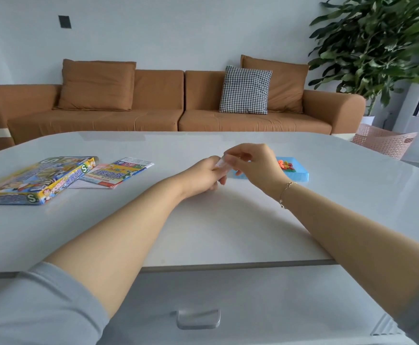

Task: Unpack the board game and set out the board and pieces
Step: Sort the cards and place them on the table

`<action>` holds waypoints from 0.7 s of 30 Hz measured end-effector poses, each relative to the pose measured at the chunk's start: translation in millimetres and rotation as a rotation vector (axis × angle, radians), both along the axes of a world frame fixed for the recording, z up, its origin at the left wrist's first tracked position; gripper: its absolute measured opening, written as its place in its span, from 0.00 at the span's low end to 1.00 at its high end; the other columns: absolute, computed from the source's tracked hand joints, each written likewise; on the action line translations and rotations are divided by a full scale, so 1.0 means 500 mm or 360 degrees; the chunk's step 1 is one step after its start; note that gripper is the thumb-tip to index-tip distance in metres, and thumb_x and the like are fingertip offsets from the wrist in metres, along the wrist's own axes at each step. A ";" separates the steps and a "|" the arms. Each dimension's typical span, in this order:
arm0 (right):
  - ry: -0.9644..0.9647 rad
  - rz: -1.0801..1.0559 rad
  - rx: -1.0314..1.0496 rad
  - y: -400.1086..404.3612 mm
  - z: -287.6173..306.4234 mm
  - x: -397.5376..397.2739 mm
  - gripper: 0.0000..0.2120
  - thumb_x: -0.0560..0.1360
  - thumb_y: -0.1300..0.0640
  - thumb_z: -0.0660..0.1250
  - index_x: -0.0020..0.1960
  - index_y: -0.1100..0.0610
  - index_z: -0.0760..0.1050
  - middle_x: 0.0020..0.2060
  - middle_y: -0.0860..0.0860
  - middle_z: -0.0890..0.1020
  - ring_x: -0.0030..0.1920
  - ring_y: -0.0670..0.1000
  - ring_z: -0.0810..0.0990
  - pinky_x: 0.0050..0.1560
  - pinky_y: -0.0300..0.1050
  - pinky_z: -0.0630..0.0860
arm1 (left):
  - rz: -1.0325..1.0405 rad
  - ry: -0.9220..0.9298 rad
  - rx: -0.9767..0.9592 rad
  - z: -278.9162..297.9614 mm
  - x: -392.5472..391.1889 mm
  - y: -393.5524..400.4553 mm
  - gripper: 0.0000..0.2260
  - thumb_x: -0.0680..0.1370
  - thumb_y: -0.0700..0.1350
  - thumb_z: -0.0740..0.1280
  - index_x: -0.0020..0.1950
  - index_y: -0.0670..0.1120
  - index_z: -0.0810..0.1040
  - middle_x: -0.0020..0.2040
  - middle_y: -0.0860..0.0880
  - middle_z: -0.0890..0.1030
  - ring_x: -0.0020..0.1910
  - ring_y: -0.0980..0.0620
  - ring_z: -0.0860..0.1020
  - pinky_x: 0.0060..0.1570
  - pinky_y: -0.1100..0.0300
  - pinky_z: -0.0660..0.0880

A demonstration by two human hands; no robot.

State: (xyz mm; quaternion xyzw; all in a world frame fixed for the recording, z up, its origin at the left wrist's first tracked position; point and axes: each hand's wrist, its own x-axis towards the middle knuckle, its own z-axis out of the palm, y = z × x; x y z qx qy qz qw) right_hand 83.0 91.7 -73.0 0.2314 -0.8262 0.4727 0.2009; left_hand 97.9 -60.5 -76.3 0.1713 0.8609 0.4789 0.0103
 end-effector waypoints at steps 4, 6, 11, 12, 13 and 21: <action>-0.0025 0.0036 0.0033 -0.009 0.013 -0.021 0.03 0.73 0.61 0.70 0.45 0.60 0.82 0.34 0.55 0.83 0.30 0.46 0.78 0.35 0.33 0.75 | -0.0008 -0.0107 0.0163 0.003 0.001 -0.009 0.09 0.82 0.47 0.57 0.55 0.42 0.71 0.42 0.49 0.74 0.29 0.55 0.69 0.29 0.66 0.63; -0.0050 0.0126 0.0117 -0.013 0.026 -0.030 0.03 0.73 0.63 0.70 0.45 0.61 0.82 0.33 0.53 0.82 0.28 0.41 0.76 0.33 0.31 0.73 | -0.0029 -0.0271 0.0338 0.009 0.000 -0.019 0.11 0.81 0.47 0.60 0.58 0.42 0.74 0.44 0.48 0.79 0.30 0.56 0.73 0.31 0.66 0.65; -0.0035 0.0275 0.0169 -0.018 0.035 -0.049 0.02 0.73 0.63 0.70 0.45 0.61 0.81 0.34 0.52 0.82 0.31 0.44 0.76 0.30 0.30 0.71 | -0.0090 -0.0530 0.0609 0.011 -0.006 -0.042 0.10 0.80 0.45 0.61 0.56 0.43 0.78 0.42 0.49 0.82 0.27 0.57 0.73 0.28 0.69 0.66; -0.0050 0.0295 0.0143 -0.020 0.033 -0.052 0.03 0.73 0.63 0.70 0.45 0.61 0.81 0.34 0.52 0.82 0.31 0.44 0.77 0.32 0.32 0.73 | -0.0074 -0.0522 0.0621 0.010 -0.007 -0.041 0.09 0.80 0.45 0.61 0.53 0.43 0.78 0.39 0.50 0.80 0.27 0.57 0.73 0.27 0.69 0.66; -0.0073 0.0303 0.0118 -0.021 0.028 -0.055 0.04 0.73 0.62 0.70 0.46 0.62 0.82 0.34 0.53 0.82 0.32 0.45 0.77 0.34 0.36 0.75 | -0.0045 -0.0500 0.0627 0.007 -0.007 -0.038 0.08 0.80 0.45 0.61 0.51 0.44 0.78 0.38 0.50 0.79 0.26 0.58 0.74 0.27 0.69 0.66; -0.0181 0.0121 0.0027 -0.011 0.007 -0.049 0.14 0.71 0.51 0.73 0.40 0.63 0.79 0.31 0.54 0.81 0.27 0.49 0.76 0.29 0.44 0.77 | 0.0154 -0.0283 0.0629 -0.008 0.002 -0.021 0.07 0.81 0.45 0.61 0.46 0.45 0.75 0.40 0.48 0.80 0.28 0.57 0.78 0.30 0.68 0.68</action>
